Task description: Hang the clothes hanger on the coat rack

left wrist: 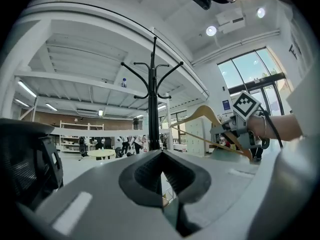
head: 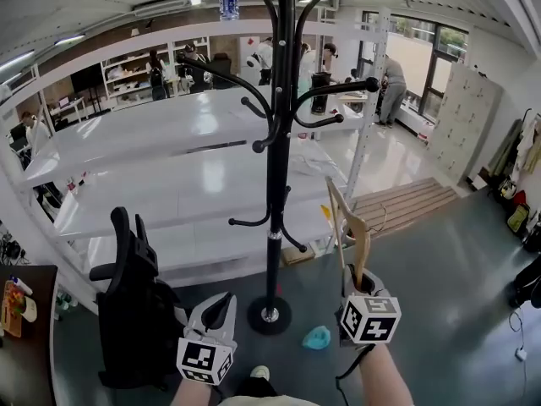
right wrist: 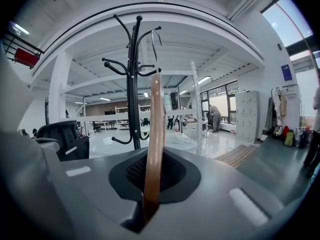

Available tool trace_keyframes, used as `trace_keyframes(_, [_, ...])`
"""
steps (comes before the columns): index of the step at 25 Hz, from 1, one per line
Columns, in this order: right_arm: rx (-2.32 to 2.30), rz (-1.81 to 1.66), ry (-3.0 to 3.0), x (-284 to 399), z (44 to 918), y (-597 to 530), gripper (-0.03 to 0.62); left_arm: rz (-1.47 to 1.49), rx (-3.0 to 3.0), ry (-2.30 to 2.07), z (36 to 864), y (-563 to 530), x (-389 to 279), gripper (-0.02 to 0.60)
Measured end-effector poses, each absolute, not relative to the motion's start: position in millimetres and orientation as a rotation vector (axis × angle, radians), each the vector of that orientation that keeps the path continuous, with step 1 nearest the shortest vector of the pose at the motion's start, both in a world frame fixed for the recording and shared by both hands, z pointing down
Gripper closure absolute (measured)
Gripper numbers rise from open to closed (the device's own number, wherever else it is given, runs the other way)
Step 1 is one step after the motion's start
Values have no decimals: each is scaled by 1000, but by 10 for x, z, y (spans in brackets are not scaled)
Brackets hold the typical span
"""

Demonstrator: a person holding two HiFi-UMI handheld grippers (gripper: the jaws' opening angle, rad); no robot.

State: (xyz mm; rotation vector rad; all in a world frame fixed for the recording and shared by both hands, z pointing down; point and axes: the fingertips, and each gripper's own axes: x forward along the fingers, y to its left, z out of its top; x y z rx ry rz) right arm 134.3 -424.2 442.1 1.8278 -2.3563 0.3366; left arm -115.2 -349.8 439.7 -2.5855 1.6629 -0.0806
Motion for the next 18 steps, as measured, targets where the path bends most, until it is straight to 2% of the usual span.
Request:
trace_keyframes(10, [1804,172,-2374,928,3728,-5229,566,-90,-2638,1590,4426,-4179,-1304,581])
trace_keyframes(18, [1749,145,-2330,699,3696,-5845,566,-122,-2667,1611,4588,-4465,-1477,581])
